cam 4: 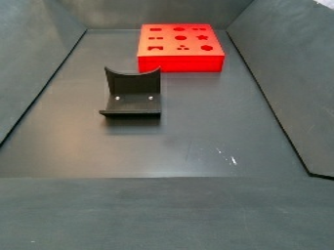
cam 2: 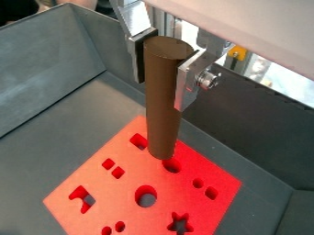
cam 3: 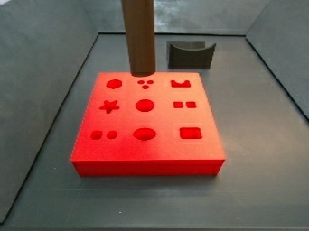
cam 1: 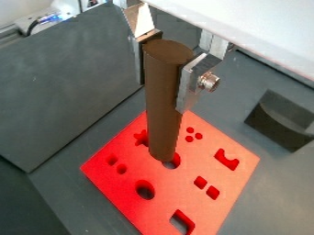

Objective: Insert the oval object.

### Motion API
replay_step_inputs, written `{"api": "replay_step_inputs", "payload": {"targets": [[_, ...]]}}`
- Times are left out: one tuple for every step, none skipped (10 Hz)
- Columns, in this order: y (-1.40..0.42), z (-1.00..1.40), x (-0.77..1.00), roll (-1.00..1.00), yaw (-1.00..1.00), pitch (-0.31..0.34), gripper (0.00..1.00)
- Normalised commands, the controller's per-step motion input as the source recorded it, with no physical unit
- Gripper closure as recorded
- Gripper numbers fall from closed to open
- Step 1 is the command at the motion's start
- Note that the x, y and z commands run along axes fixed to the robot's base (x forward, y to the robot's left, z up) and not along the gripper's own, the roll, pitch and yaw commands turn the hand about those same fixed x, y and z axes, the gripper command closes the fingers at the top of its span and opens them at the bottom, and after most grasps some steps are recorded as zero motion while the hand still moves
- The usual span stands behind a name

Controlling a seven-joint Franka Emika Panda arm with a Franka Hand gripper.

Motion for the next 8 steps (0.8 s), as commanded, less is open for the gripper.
{"api": "replay_step_inputs", "payload": {"targets": [[-0.1,0.0,0.0,0.12,0.0,-0.007,1.0],[0.0,-0.03,0.03,0.0,0.0,0.003,1.0],[0.0,-0.2,0.38,-0.1,-0.04,0.104,1.0],[-0.07,-0.23,0.29,-0.14,-0.34,0.09,1.0],[-0.31,-0.12,0.31,-0.08,-0.32,0.079,1.0],[-0.41,-0.09,0.18,0.01,-0.19,0.057,1.0],[-0.14,-0.09,0.03,0.1,-0.1,0.004,1.0],[0.0,-0.2,0.03,0.06,-0.21,0.004,1.0]]}}
